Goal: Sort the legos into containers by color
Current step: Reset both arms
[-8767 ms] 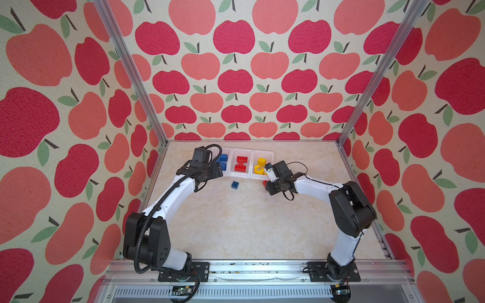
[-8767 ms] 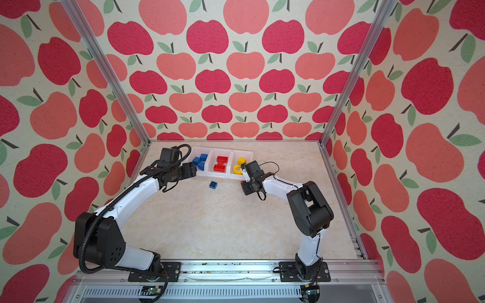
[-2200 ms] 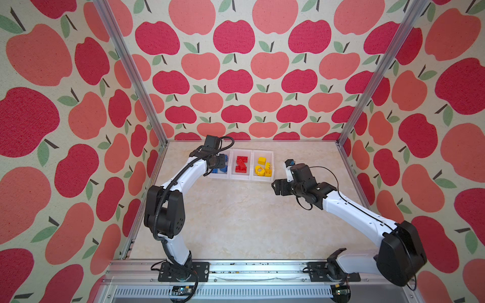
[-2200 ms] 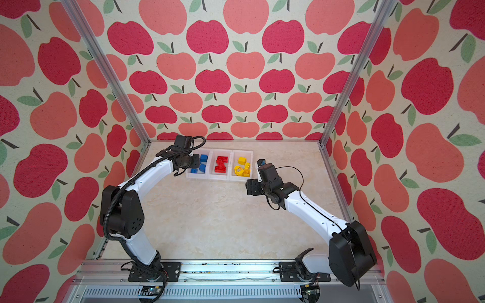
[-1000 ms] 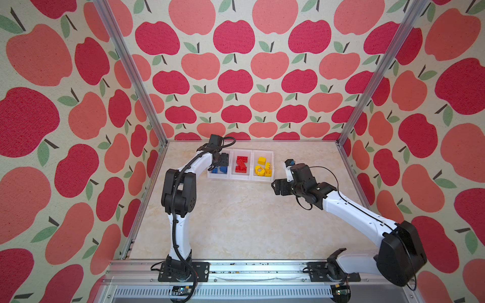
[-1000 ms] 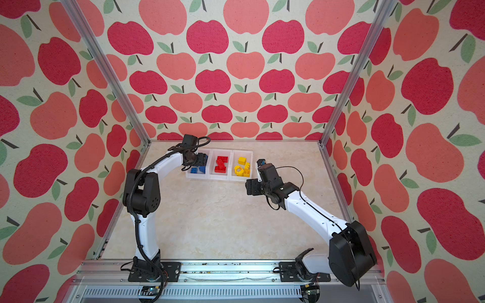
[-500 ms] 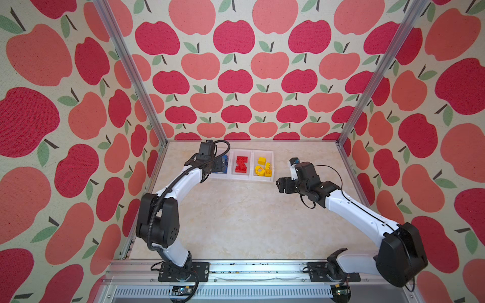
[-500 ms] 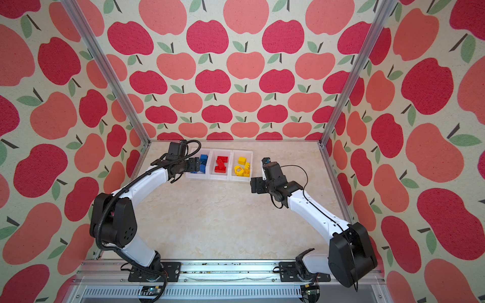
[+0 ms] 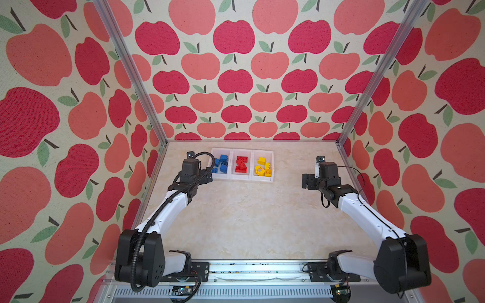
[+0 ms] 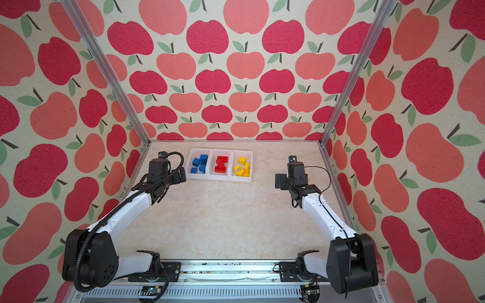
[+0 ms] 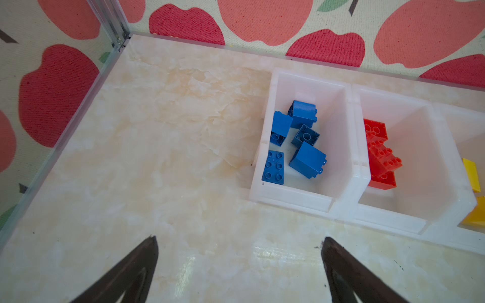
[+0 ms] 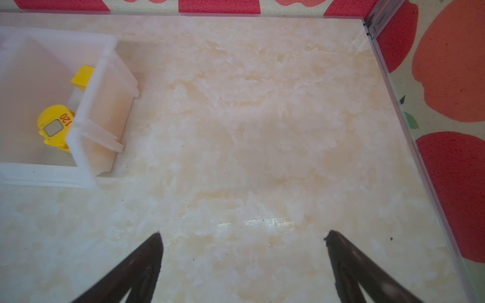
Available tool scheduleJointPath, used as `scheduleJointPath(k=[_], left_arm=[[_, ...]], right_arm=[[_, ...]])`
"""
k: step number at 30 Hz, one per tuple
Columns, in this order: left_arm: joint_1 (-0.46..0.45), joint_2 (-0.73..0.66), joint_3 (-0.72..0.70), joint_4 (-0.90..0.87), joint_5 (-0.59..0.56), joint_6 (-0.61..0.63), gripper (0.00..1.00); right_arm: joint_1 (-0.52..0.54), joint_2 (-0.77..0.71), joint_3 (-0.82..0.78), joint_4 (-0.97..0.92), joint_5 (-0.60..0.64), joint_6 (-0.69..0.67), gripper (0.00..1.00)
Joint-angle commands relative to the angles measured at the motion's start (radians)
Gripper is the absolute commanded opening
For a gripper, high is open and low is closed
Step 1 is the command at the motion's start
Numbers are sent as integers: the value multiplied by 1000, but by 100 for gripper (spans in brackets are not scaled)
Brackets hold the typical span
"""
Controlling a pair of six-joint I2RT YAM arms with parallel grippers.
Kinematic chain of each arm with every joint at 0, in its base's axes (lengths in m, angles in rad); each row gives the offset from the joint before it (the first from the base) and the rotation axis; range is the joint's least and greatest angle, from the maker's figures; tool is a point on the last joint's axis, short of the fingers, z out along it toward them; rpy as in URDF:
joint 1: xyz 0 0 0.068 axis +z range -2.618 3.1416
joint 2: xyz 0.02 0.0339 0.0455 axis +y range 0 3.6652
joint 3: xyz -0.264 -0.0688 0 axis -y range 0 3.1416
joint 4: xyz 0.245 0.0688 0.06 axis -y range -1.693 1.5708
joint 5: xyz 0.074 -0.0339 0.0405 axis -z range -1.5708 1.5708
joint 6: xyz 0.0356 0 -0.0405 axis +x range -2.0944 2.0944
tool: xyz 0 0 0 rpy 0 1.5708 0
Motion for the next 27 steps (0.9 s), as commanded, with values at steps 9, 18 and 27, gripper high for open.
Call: scheduleJointPath(k=[9, 18, 27], left_arm=[[183, -133, -252, 402, 7, 123, 99], [194, -70, -389, 652, -6, 154, 99], [218, 43, -458, 872, 17, 148, 99]], right_arm=[[-111, 97, -264, 615, -41, -209, 99], [-140, 168, -336, 822, -85, -227, 99], [-150, 226, -377, 990, -153, -220, 99]])
